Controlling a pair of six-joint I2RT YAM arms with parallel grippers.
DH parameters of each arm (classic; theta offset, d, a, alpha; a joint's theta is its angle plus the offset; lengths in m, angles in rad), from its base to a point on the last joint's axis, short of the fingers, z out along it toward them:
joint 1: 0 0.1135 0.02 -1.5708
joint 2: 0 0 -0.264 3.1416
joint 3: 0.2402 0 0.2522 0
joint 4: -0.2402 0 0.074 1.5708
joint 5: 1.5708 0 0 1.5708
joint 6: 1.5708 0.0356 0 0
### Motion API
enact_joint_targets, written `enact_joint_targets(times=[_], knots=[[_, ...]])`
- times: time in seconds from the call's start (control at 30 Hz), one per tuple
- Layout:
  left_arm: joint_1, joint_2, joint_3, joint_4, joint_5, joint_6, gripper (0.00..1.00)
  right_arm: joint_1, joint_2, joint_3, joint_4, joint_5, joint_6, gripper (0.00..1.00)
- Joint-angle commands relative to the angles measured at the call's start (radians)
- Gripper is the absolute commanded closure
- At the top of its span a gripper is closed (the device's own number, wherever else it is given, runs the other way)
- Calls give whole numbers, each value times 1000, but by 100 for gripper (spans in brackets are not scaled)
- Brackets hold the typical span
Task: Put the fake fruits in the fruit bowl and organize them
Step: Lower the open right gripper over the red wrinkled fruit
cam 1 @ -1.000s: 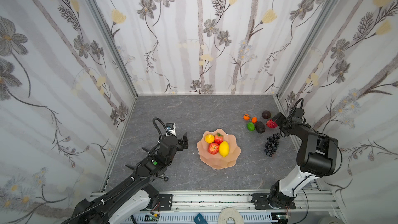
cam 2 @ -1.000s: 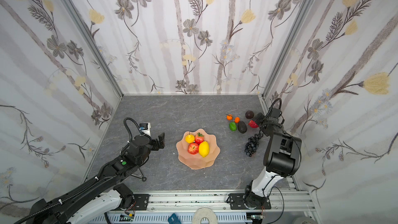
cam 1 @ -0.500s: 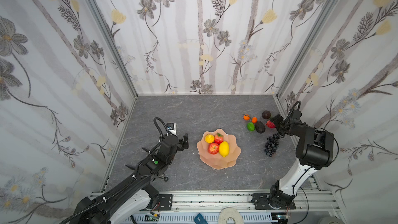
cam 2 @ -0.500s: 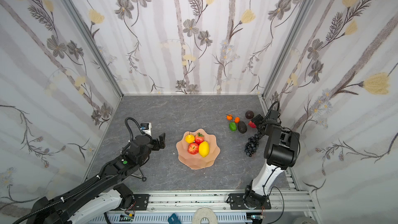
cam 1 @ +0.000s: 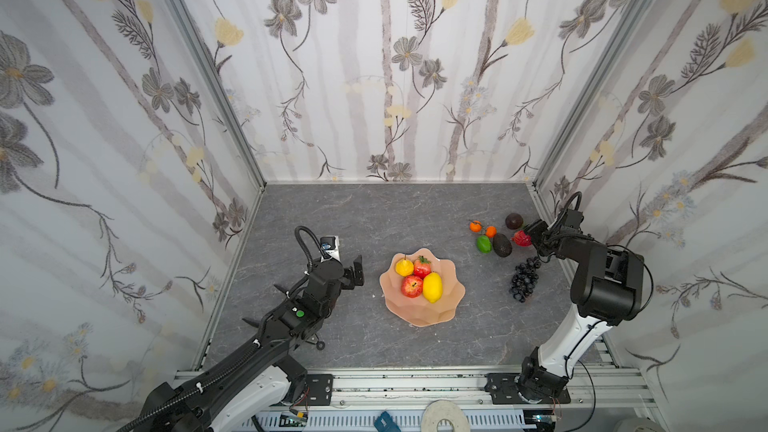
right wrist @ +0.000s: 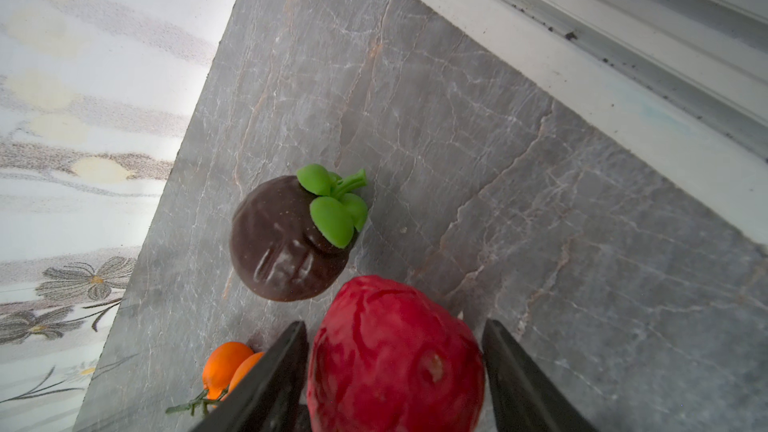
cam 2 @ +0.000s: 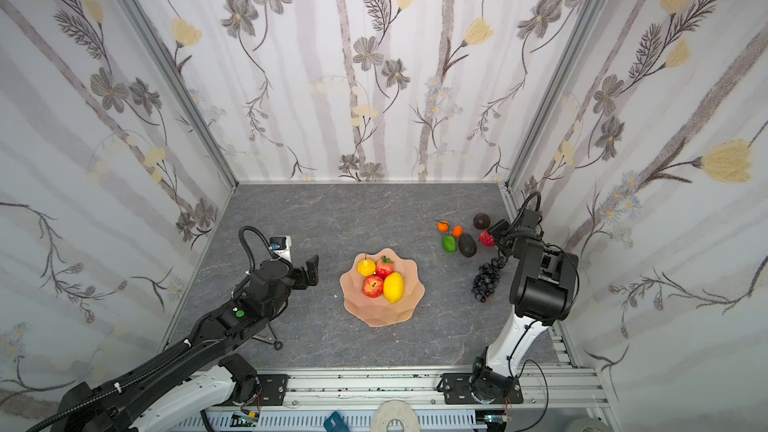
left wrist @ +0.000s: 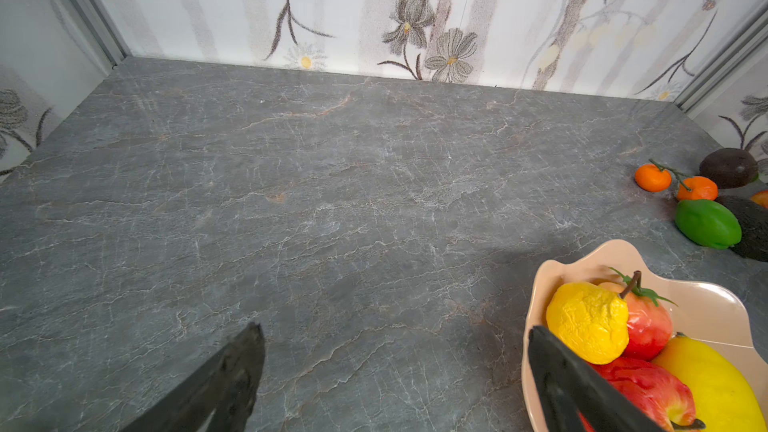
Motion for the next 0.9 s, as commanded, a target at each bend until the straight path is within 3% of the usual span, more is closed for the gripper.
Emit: enact_joint_targets(times=[0.0,0.5,0.87], knots=[[3,-17,2,8,-20,-4,0,2,7,19,-8,-4,3,31],[2,-25,-1,11,-35,2,0,16,10,59,-129,55,-18,25],[4,-70,-22,9,-49,14,0,34,31,106,-182,88,-27,33]])
